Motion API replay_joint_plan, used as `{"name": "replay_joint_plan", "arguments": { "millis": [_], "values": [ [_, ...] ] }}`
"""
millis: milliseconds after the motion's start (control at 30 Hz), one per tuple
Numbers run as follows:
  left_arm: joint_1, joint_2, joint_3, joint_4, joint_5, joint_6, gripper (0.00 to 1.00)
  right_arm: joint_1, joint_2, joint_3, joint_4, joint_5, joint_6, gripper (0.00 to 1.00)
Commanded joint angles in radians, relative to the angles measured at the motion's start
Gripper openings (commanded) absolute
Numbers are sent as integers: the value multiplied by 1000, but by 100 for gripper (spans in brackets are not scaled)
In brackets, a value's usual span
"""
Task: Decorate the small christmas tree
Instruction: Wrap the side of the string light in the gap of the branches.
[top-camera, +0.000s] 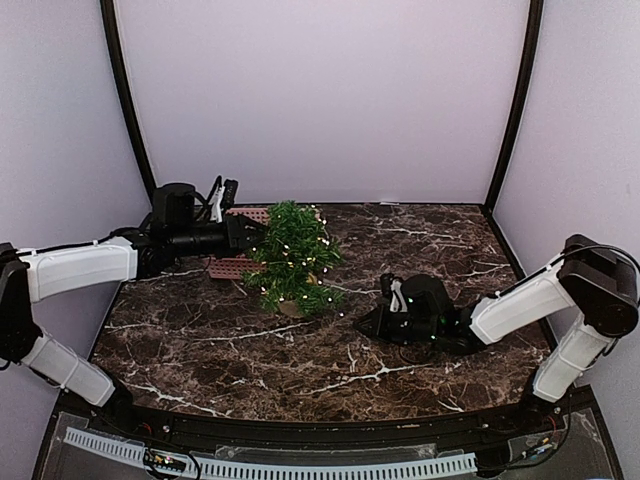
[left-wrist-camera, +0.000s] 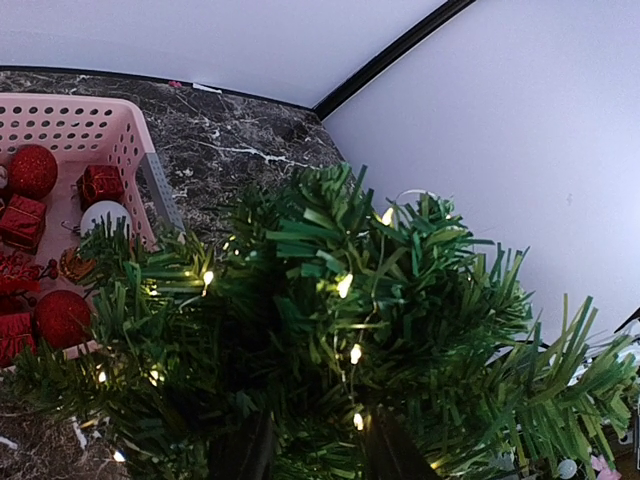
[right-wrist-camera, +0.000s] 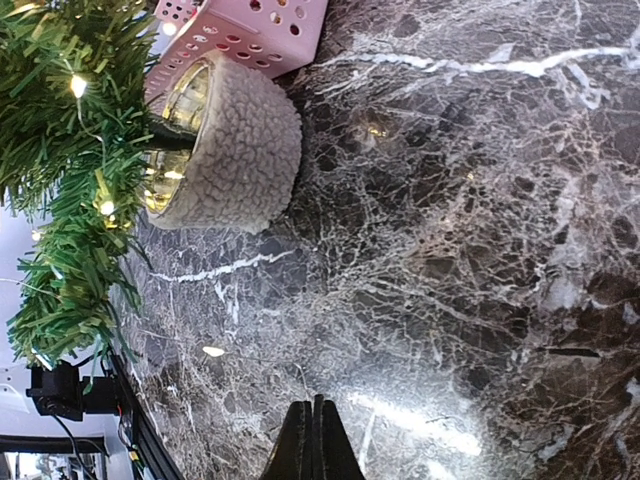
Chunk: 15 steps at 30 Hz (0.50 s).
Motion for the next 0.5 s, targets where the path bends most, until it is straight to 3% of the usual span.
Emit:
{"name": "replay_joint_plan", "arguments": {
  "millis": [0,200,467],
  "values": [
    [15,4,4,35,16,16,33,-7,-21,-20,-12,49,16,0],
    [30,-3,3,39,31,43,34,-47,-62,-35,-36,67,7,0],
    [57,-101,-31,31,16,121,46,-63,-63,-16,-84,117,-19,0]
  ]
}}
